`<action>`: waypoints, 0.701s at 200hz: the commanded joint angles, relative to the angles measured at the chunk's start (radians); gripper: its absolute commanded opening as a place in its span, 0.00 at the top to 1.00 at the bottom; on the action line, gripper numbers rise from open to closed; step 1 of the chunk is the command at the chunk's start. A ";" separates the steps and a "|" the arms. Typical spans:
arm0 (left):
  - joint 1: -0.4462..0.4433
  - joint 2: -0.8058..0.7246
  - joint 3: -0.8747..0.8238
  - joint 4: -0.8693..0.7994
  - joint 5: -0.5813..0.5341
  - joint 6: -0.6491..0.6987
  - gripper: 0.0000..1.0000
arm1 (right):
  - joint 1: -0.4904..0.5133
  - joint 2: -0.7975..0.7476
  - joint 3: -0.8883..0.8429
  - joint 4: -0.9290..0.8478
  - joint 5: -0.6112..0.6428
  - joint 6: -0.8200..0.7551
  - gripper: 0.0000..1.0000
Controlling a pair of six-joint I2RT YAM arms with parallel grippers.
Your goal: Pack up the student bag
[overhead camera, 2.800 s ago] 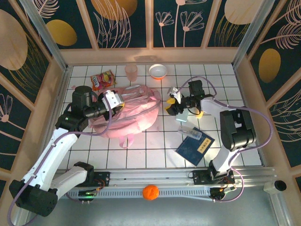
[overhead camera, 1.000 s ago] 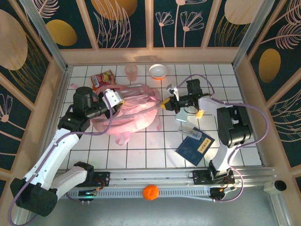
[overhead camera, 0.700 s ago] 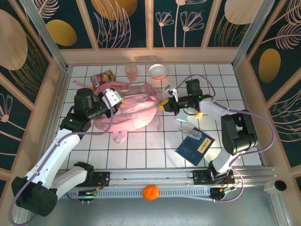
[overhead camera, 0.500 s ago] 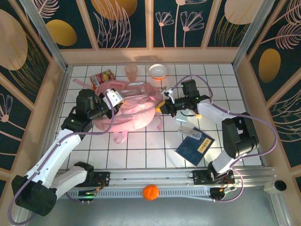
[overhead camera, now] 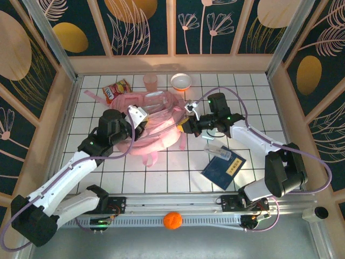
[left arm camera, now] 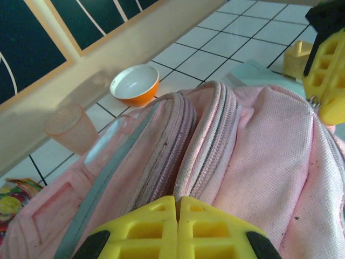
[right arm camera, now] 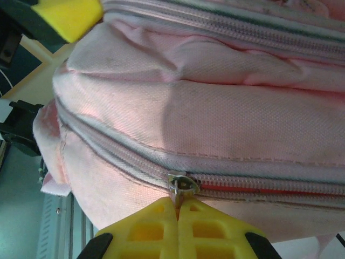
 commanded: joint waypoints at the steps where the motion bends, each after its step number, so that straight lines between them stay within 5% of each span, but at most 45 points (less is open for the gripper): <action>1: -0.049 -0.082 -0.033 0.028 -0.052 -0.159 1.00 | 0.001 -0.003 0.007 -0.008 -0.006 0.019 1.00; 87: -0.090 0.021 -0.054 0.115 -0.190 -0.393 1.00 | 0.008 0.021 0.040 -0.108 -0.029 -0.005 1.00; 140: -0.089 0.011 -0.073 0.243 -0.067 -0.379 1.00 | 0.010 0.009 -0.033 -0.006 -0.041 0.083 1.00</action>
